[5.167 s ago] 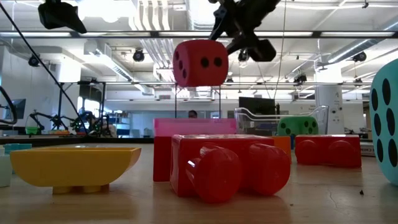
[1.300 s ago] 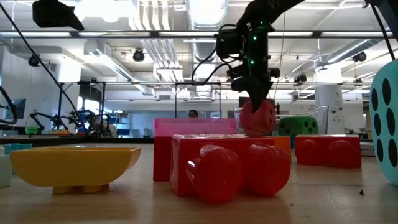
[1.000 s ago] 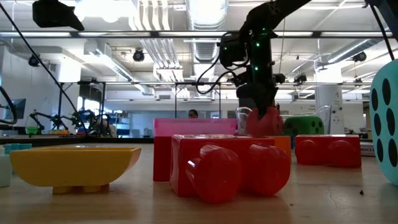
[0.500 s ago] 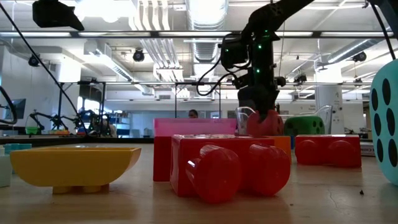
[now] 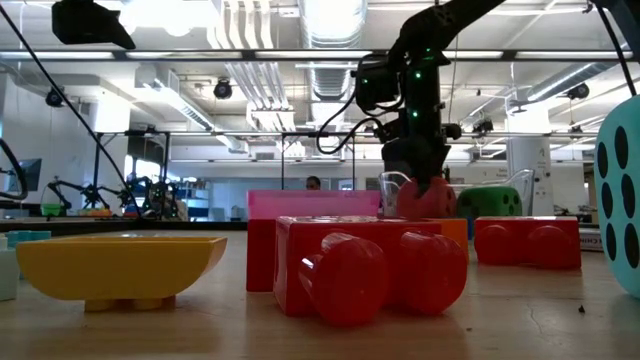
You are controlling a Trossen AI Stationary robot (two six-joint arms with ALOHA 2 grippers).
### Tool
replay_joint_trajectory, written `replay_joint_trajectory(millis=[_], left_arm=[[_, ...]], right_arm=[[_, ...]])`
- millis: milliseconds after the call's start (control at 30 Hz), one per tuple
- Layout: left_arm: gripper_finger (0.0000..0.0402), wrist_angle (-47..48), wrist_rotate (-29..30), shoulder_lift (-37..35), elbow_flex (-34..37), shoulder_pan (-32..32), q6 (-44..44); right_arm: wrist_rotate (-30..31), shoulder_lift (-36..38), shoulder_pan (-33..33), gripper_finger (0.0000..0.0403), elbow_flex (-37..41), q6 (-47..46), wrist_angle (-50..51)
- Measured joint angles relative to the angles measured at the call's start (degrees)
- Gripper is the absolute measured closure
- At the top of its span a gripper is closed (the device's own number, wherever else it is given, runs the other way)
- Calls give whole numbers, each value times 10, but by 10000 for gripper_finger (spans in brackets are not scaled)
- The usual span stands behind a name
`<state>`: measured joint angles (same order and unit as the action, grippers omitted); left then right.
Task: Pick & Place Toys
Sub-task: Put the red dice into the transparent bin
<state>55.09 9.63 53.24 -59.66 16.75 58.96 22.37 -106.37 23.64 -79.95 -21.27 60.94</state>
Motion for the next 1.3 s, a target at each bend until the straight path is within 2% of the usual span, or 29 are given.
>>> replay_joint_trajectory(millis=[200, 267, 367, 700, 1033, 1167, 1300], left_arm=[[55, 0, 0, 0, 0, 0, 0], [55, 0, 0, 0, 0, 0, 0], [55, 0, 0, 0, 0, 0, 0], [55, 0, 0, 0, 0, 0, -4], [55, 0, 0, 0, 0, 0, -4], [55, 0, 0, 0, 0, 0, -4], [55, 0, 0, 0, 0, 0, -4]], right_arm=[[-10, -1, 0, 141, -8, -4, 5], [-10, -1, 0, 114, -11, -8, 7], [-10, -2, 1, 94, -16, -12, 12], [-15, 13, 0, 88, -29, -29, 20], [-65, 60, 2, 90, -41, -84, 18], [-95, 68, 13, 128, -49, -121, 20], [-94, 69, 24, 205, -51, -145, 22]])
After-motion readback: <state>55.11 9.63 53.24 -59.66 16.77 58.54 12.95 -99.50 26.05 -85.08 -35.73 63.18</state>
